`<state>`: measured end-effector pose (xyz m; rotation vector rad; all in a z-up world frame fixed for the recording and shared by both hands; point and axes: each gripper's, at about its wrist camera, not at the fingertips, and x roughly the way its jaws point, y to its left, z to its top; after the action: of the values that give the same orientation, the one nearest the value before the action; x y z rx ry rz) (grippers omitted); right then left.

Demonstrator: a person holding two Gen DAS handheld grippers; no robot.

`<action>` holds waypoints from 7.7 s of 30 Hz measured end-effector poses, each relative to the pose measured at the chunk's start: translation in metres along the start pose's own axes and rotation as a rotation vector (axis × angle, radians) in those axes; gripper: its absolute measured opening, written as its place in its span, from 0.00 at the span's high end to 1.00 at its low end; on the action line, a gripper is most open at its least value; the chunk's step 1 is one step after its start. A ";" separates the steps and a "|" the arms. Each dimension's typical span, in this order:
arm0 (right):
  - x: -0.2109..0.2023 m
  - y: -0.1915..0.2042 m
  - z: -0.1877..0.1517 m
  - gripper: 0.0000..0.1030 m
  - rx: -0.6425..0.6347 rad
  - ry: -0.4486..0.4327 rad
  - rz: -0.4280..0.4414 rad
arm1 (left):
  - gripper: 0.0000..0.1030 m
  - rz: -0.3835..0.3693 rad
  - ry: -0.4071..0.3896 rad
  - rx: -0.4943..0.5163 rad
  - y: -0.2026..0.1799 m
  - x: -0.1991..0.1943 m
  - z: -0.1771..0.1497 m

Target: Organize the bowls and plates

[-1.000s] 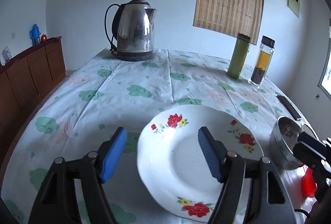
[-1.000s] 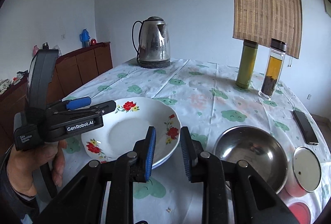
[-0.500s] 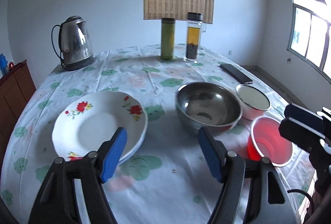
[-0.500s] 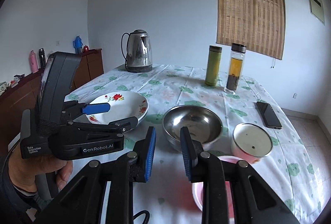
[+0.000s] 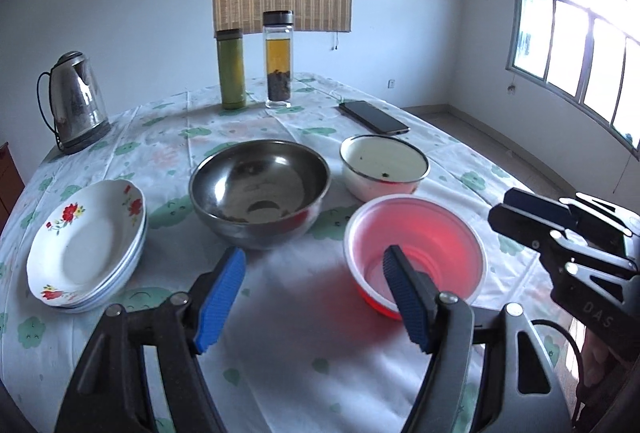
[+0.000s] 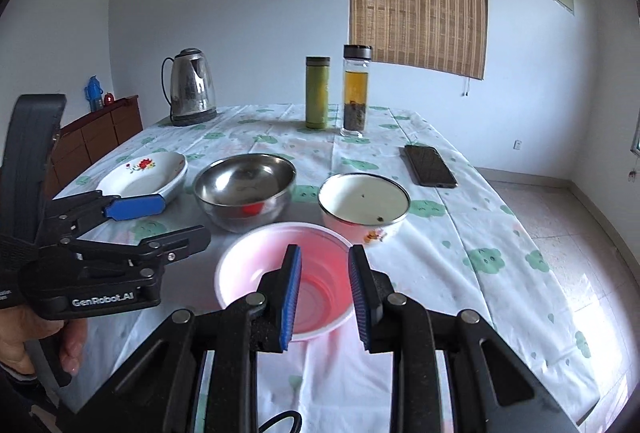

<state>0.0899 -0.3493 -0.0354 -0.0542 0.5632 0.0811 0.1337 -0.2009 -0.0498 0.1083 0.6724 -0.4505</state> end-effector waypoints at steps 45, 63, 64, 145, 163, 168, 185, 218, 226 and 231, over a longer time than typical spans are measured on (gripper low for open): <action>0.022 -0.016 -0.012 0.87 0.057 0.027 0.080 | 0.85 -0.071 0.048 -0.030 -0.006 0.015 0.003; 0.021 0.012 0.042 0.87 0.003 -0.072 0.120 | 0.85 0.006 -0.054 -0.054 0.034 -0.006 0.050; 0.023 0.013 0.045 0.87 0.000 -0.078 0.118 | 0.85 0.010 -0.061 -0.059 0.036 -0.007 0.052; 0.110 0.049 0.071 0.87 -0.057 0.062 0.071 | 0.85 0.049 0.045 -0.162 0.101 0.074 0.063; 0.124 0.050 0.067 0.85 -0.067 0.122 0.066 | 0.85 0.045 0.074 -0.157 0.101 0.079 0.059; 0.127 0.050 0.065 0.85 -0.069 0.129 0.062 | 0.85 0.039 0.073 -0.161 0.102 0.080 0.058; 0.129 0.048 0.063 0.85 -0.060 0.132 0.060 | 0.85 0.044 0.074 -0.150 0.100 0.082 0.056; 0.125 0.050 0.062 0.84 -0.057 0.115 0.071 | 0.83 0.039 0.067 -0.158 0.101 0.082 0.055; 0.124 0.049 0.060 0.84 -0.059 0.107 0.091 | 0.76 0.023 0.050 -0.173 0.104 0.079 0.056; 0.123 0.049 0.060 0.84 -0.054 0.103 0.102 | 0.60 0.001 0.037 -0.181 0.105 0.075 0.057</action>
<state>0.2209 -0.2880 -0.0524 -0.0828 0.6669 0.1940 0.2644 -0.1482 -0.0569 -0.0542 0.7459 -0.3856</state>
